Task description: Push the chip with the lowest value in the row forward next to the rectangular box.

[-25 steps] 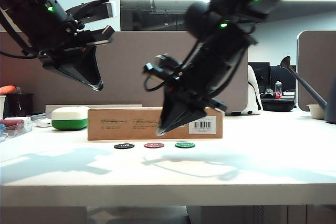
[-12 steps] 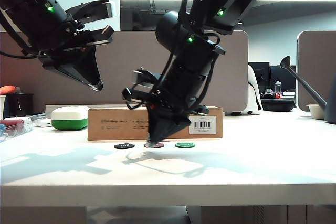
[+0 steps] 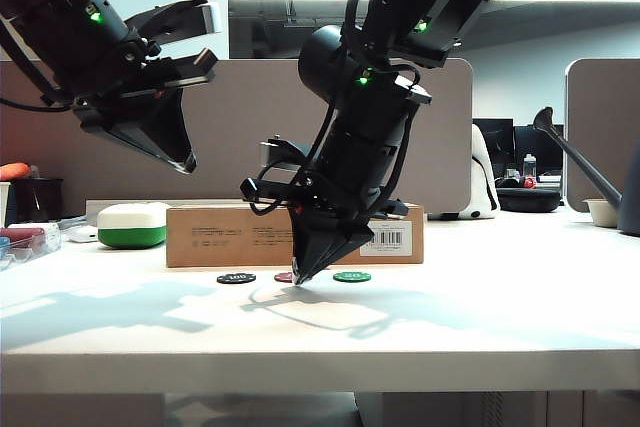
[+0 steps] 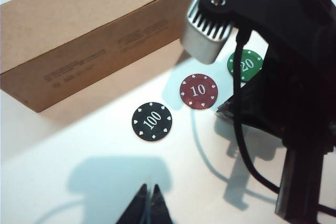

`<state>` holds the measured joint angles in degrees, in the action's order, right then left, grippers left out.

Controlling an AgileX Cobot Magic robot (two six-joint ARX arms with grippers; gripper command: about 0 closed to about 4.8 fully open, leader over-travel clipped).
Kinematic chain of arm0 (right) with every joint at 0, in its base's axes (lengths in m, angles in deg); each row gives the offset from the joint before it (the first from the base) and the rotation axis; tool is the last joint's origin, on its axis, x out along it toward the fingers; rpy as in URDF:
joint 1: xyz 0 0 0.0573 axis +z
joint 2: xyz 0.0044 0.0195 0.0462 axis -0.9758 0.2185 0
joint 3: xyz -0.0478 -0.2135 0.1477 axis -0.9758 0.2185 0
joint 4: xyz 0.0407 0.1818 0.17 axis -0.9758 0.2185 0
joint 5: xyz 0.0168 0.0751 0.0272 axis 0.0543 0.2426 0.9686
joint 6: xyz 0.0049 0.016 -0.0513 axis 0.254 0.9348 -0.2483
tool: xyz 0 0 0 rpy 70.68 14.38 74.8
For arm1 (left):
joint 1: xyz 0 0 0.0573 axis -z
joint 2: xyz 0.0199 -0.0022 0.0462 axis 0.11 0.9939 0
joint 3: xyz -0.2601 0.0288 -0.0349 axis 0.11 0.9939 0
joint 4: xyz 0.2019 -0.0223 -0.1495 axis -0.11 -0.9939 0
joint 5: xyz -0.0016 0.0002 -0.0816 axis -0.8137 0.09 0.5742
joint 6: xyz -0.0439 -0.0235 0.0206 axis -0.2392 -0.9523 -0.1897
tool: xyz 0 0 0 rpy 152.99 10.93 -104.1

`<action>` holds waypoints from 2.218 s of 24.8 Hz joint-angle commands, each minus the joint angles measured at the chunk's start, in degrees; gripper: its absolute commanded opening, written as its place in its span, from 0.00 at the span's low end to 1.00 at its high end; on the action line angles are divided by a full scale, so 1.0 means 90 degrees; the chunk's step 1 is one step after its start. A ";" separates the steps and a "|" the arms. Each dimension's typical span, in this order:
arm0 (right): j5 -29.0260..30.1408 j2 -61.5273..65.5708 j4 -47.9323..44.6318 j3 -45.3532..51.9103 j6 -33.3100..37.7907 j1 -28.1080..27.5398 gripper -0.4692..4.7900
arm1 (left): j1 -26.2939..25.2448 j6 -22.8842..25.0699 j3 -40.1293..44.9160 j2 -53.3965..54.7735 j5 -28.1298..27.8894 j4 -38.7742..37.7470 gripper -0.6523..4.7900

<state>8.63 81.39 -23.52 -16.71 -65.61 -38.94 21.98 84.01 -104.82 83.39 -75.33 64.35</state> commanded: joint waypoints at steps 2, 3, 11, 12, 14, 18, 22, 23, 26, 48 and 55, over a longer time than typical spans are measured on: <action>0.0024 0.0134 -0.0143 -0.0019 -0.0017 -0.0002 0.08 | -0.0002 -0.0024 -0.0029 -0.0027 0.0002 0.0046 0.11; 0.0017 0.0214 -0.0153 -0.0019 -0.0017 0.0002 0.08 | -0.0002 -0.0022 -0.0029 -0.0027 0.0002 0.0046 0.11; -0.0219 0.0401 -0.0058 -0.0019 0.0034 0.0010 0.08 | -0.0002 -0.0022 -0.0029 -0.0029 0.0002 0.0046 0.11; -0.0216 0.0401 -0.0019 -0.0019 0.0034 0.0010 0.08 | -0.0002 -0.0022 -0.0029 -0.0029 0.0002 0.0046 0.11; -0.0219 0.0398 0.0165 -0.0022 0.0032 0.0007 0.08 | -0.0002 -0.0022 -0.0029 -0.0029 0.0002 0.0046 0.11; -0.0219 0.0398 0.0466 -0.0022 0.0032 0.0007 0.08 | -0.0002 -0.0022 -0.0029 -0.0029 0.0002 0.0046 0.11; -0.0376 0.0398 0.0617 -0.0022 0.0032 0.0002 0.08 | -0.0002 -0.0022 -0.0029 -0.0029 0.0002 0.0046 0.11; -0.0486 0.0398 0.0600 -0.0022 0.0032 0.0002 0.08 | -0.0002 -0.0022 -0.0029 -0.0029 0.0002 0.0046 0.11; -0.0716 0.0398 0.0503 -0.0022 0.0029 -0.0002 0.08 | -0.0002 -0.0022 -0.0029 -0.0029 0.0002 0.0046 0.11; -0.0695 0.0614 -0.0578 -0.0019 0.0034 -0.0027 0.08 | -0.0002 -0.0024 -0.0029 -0.0029 0.0002 0.0044 0.11; -0.0697 0.0639 -0.1353 -0.0017 0.0034 -0.0034 0.08 | -0.0002 -0.0022 -0.0029 -0.0041 0.0002 0.0046 0.11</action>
<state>2.59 86.16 -36.81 -17.46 -65.37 -39.23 21.98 84.01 -104.82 83.39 -75.33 64.44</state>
